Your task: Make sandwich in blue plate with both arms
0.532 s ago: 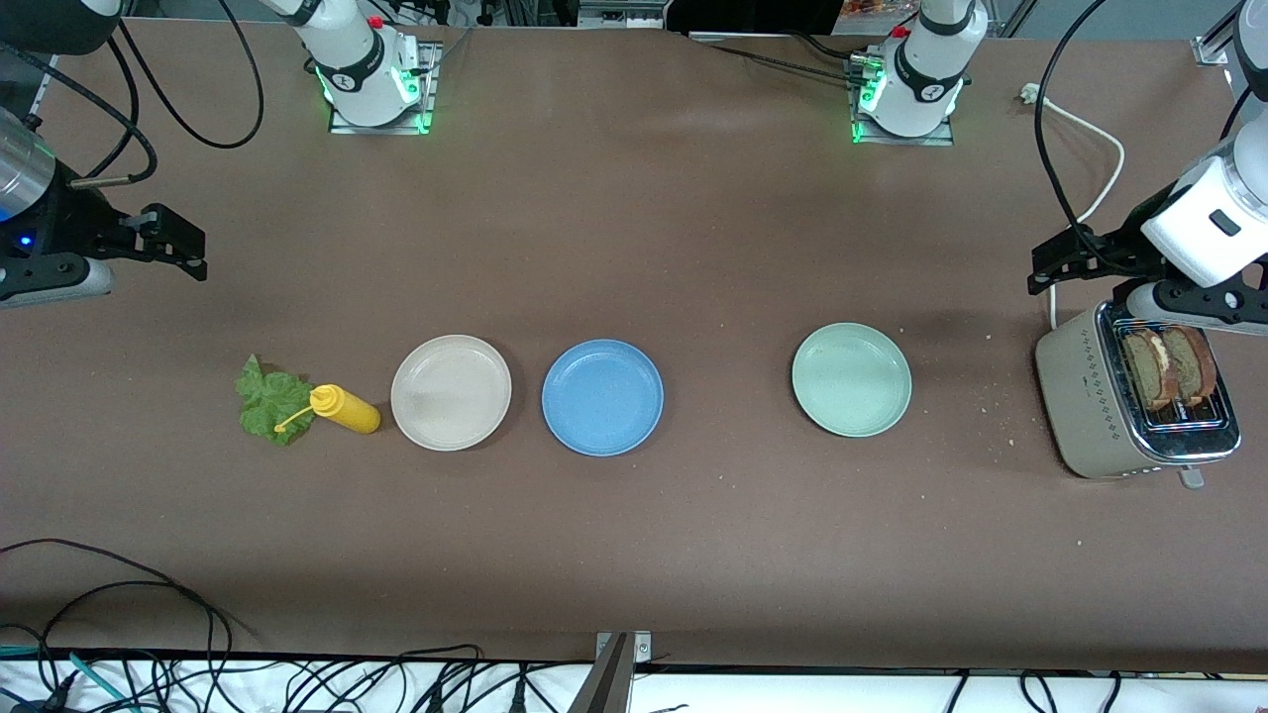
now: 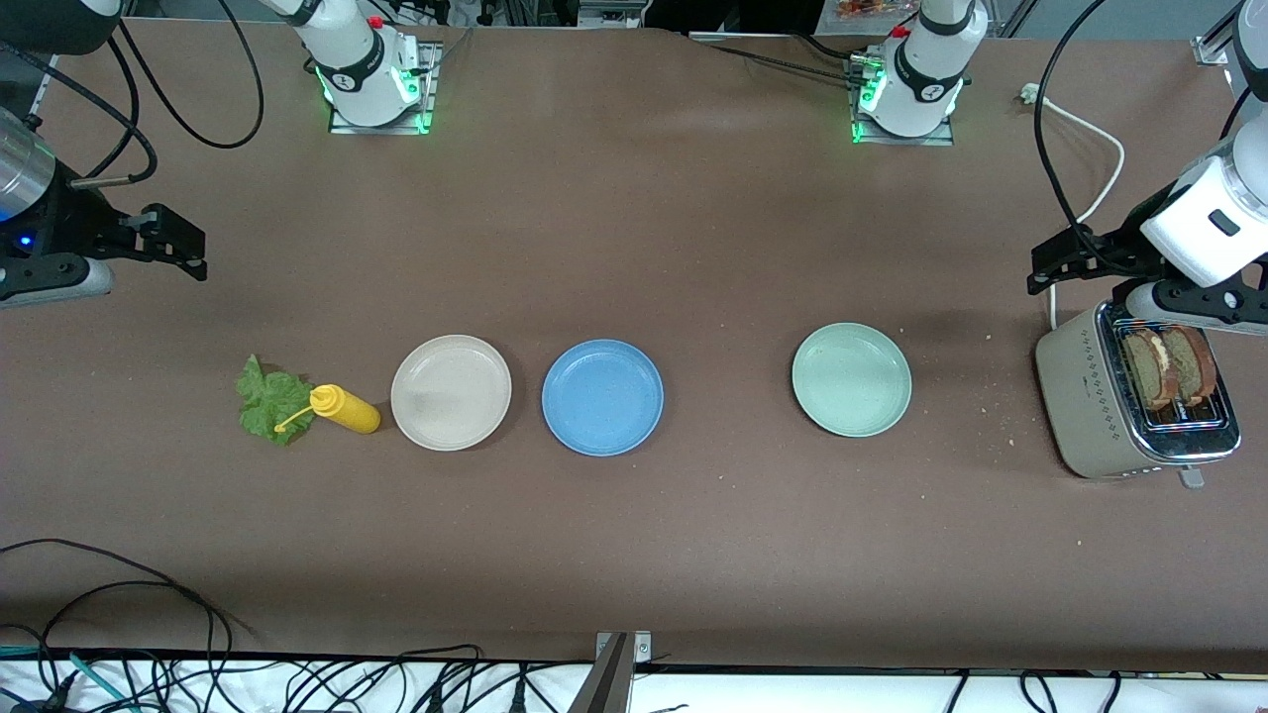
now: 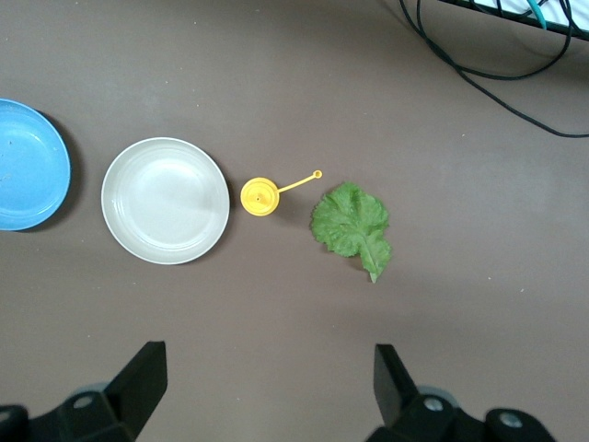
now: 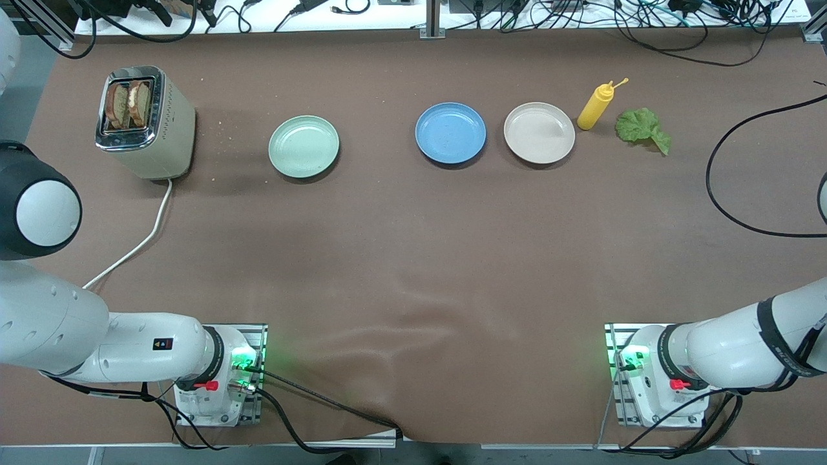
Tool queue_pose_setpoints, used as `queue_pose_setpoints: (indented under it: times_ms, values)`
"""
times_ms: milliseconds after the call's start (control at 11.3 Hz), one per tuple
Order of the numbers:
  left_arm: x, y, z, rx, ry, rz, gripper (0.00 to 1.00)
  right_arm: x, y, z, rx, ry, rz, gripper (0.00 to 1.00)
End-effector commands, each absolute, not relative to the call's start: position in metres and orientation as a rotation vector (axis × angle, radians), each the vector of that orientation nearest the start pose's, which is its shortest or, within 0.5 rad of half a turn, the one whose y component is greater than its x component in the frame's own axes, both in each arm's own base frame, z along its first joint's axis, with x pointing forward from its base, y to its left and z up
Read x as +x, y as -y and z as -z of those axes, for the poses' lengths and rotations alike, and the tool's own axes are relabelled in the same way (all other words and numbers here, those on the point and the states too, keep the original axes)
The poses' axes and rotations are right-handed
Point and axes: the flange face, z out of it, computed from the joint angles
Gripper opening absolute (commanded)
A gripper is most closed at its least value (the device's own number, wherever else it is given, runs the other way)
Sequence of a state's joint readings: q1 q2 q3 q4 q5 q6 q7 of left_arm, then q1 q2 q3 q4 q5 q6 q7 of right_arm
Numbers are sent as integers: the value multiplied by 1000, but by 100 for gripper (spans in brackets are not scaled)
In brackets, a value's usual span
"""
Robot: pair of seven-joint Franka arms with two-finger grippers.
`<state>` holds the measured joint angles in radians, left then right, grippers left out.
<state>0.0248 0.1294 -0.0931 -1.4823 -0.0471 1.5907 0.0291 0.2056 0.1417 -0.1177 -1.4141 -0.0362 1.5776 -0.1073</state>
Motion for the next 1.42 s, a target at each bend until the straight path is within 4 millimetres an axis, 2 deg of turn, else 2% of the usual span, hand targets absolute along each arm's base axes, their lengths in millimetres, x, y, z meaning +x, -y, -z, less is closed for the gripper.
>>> queue_pose_setpoints:
  times_ms: [0,710,887,1331]
  values:
    - [594,39,-600,-3180,-169,-32,100,594,-55,-623,-3195,300,31,100]
    - [594,36,-600,-3180,-162,-36,100,592,-57,-624,-3190,299,21,100]
    - [594,34,-599,-3180,-155,-41,100,591,-70,-624,-3186,328,20,100]
    - [593,33,-590,-3160,-156,-77,100,590,-72,-625,-3185,333,20,100]
